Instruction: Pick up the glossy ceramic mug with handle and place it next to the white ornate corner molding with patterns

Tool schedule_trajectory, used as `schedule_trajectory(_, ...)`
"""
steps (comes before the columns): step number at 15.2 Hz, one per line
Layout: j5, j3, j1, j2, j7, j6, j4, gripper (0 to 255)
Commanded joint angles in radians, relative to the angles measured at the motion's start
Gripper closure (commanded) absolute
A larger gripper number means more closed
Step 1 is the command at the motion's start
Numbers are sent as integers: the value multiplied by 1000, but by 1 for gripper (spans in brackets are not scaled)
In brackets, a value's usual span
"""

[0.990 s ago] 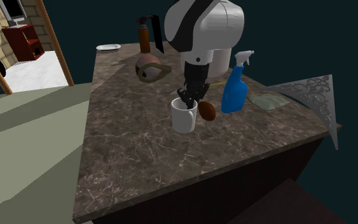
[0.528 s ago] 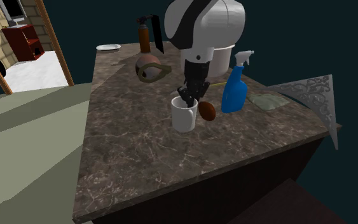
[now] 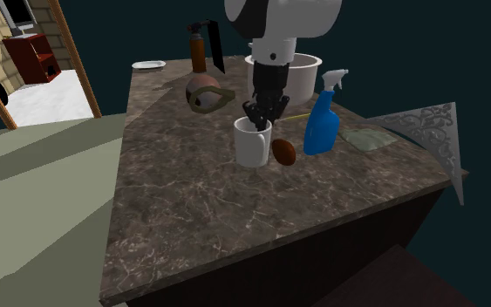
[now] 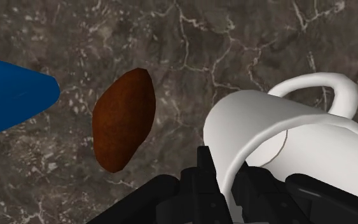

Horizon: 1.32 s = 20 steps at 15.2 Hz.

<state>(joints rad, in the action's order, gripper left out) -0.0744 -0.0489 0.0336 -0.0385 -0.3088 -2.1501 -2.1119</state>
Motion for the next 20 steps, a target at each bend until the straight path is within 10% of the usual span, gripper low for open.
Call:
schedule_trajectory(1,2,-1,1,10,1,25,14,255)
schedule_trajectory(20,13,-2,2,77,19,272,195,255)
